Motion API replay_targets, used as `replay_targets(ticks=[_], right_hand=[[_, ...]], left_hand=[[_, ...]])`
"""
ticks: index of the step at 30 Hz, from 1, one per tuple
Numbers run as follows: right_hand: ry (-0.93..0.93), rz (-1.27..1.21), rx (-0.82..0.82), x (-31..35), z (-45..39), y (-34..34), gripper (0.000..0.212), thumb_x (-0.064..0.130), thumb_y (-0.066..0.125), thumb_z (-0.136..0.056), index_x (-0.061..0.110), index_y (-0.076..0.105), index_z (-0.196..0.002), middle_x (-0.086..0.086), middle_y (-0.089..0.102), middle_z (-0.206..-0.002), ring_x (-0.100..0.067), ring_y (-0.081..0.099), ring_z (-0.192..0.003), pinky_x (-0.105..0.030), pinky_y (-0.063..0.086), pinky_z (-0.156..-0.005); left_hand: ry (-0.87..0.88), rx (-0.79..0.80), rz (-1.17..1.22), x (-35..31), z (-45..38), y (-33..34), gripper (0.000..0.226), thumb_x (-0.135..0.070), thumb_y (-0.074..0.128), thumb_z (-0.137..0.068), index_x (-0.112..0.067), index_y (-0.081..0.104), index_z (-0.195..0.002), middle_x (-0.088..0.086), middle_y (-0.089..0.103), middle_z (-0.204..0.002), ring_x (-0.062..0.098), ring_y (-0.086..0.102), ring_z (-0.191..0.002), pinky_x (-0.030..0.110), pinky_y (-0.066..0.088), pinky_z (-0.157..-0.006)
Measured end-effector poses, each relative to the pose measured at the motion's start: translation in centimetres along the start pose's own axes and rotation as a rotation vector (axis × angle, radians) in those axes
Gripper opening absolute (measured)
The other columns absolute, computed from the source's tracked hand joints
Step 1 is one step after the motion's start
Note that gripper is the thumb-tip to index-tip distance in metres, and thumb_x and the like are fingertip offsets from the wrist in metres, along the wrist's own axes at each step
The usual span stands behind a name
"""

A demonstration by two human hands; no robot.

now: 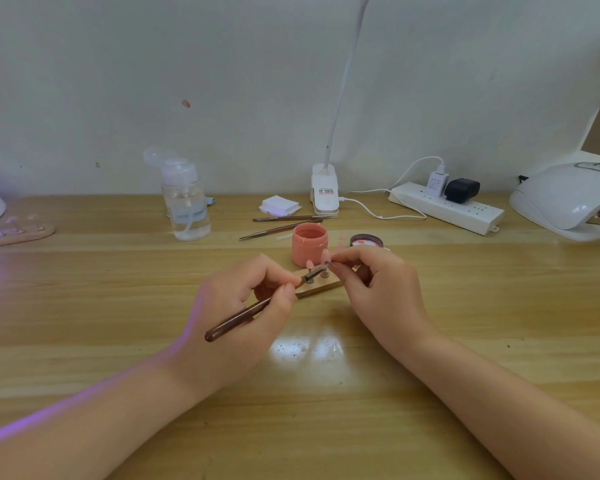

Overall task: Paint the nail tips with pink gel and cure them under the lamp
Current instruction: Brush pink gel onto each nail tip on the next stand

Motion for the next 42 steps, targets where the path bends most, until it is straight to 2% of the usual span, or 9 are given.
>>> replay_targets(ticks=[5, 8, 11, 16, 22, 27, 32, 37, 42], right_hand=[[0.002, -0.004, 0.011, -0.03, 0.01, 0.04, 0.010, 0.010, 0.070, -0.086, 0.016, 0.075, -0.092, 0.019, 0.059, -0.071, 0.001, 0.051, -0.063, -0.007, 0.035, -0.060], [-0.010, -0.001, 0.010, 0.08, 0.05, -0.01, 0.010, 0.009, 0.070, -0.086, 0.016, 0.075, -0.091, 0.020, 0.059, -0.071, 0.002, 0.051, -0.063, -0.006, 0.035, -0.061], [-0.010, -0.002, -0.001, 0.05, 0.11, -0.09, 0.010, 0.009, 0.071, -0.085, 0.016, 0.075, -0.090, 0.022, 0.054, -0.063, 0.002, 0.051, -0.062, -0.006, 0.035, -0.060], [0.015, -0.057, 0.005, -0.21, 0.06, 0.15, 0.009, 0.009, 0.071, -0.085, 0.016, 0.075, -0.089, 0.021, 0.052, -0.057, 0.000, 0.049, -0.055, -0.008, 0.033, -0.055], [0.051, -0.135, 0.041, -0.50, 0.12, 0.37, 0.011, 0.009, 0.069, -0.087, 0.018, 0.073, -0.088, 0.013, 0.061, -0.065, -0.004, 0.045, -0.052, -0.010, 0.033, -0.053], [0.090, -0.188, 0.058, -0.74, 0.14, 0.42, 0.009, 0.015, 0.068, -0.089, 0.023, 0.070, -0.086, 0.011, 0.060, -0.065, -0.004, 0.044, -0.052, -0.012, 0.034, -0.053], [0.079, -0.181, 0.058, -0.58, 0.20, 0.43, 0.012, 0.013, 0.069, -0.088, 0.024, 0.070, -0.086, 0.007, 0.064, -0.069, -0.005, 0.043, -0.052, -0.013, 0.034, -0.052], [0.091, -0.174, 0.048, -0.69, 0.16, 0.34, 0.010, 0.013, 0.070, -0.087, 0.023, 0.071, -0.086, 0.008, 0.063, -0.068, -0.005, 0.045, -0.053, -0.014, 0.035, -0.053], [0.074, -0.161, 0.060, -0.66, 0.21, 0.34, 0.008, 0.012, 0.069, -0.087, 0.019, 0.072, -0.089, 0.006, 0.065, -0.069, -0.005, 0.045, -0.053, -0.013, 0.035, -0.053]], left_hand=[[0.002, -0.052, 0.026, -0.31, -0.05, -0.42, 0.012, -0.031, 0.055, -0.084, -0.026, 0.065, -0.087, -0.006, 0.069, -0.080, 0.009, 0.064, -0.076, 0.007, 0.044, -0.066], [-0.036, -0.044, 0.036, -0.01, -0.08, -0.21, 0.010, -0.026, 0.060, -0.088, -0.031, 0.066, -0.093, -0.012, 0.071, -0.084, 0.006, 0.065, -0.080, 0.008, 0.045, -0.067], [-0.020, 0.001, 0.009, 0.13, -0.03, 0.05, 0.010, -0.021, 0.060, -0.087, -0.027, 0.067, -0.090, -0.007, 0.070, -0.079, 0.010, 0.065, -0.077, 0.010, 0.046, -0.067], [0.000, -0.064, 0.055, -0.35, 0.13, -0.38, 0.012, -0.031, 0.056, -0.086, -0.024, 0.065, -0.086, -0.008, 0.070, -0.081, 0.007, 0.064, -0.075, 0.007, 0.044, -0.066], [-0.052, -0.032, 0.065, 0.15, 0.05, 0.04, 0.008, -0.027, 0.060, -0.087, -0.029, 0.067, -0.091, -0.001, 0.071, -0.080, 0.006, 0.062, -0.070, 0.009, 0.043, -0.062], [0.004, -0.061, 0.029, -0.12, 0.02, -0.35, 0.016, -0.034, 0.051, -0.083, -0.025, 0.064, -0.085, -0.007, 0.068, -0.078, 0.012, 0.061, -0.073, 0.012, 0.044, -0.065], [-0.045, -0.049, 0.057, -0.06, 0.03, -0.03, 0.006, -0.032, 0.059, -0.088, -0.035, 0.064, -0.092, -0.008, 0.070, -0.083, 0.012, 0.061, -0.072, 0.018, 0.048, -0.063], [0.020, -0.030, 0.036, -0.56, 0.24, -0.08, 0.012, -0.033, 0.049, -0.082, -0.030, 0.061, -0.082, -0.012, 0.068, -0.078, 0.009, 0.059, -0.070, 0.019, 0.045, -0.063], [-0.038, -0.063, 0.078, -0.35, -0.01, -0.18, 0.015, -0.042, 0.051, -0.086, -0.035, 0.063, -0.092, -0.013, 0.070, -0.086, 0.009, 0.057, -0.067, 0.018, 0.045, -0.061]])
Point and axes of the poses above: each hand's wrist, its own z-axis away from the middle knuckle, its own y-axis out of the palm, x = y × z, the point moved 5 cm from there along -z, towards the middle knuckle
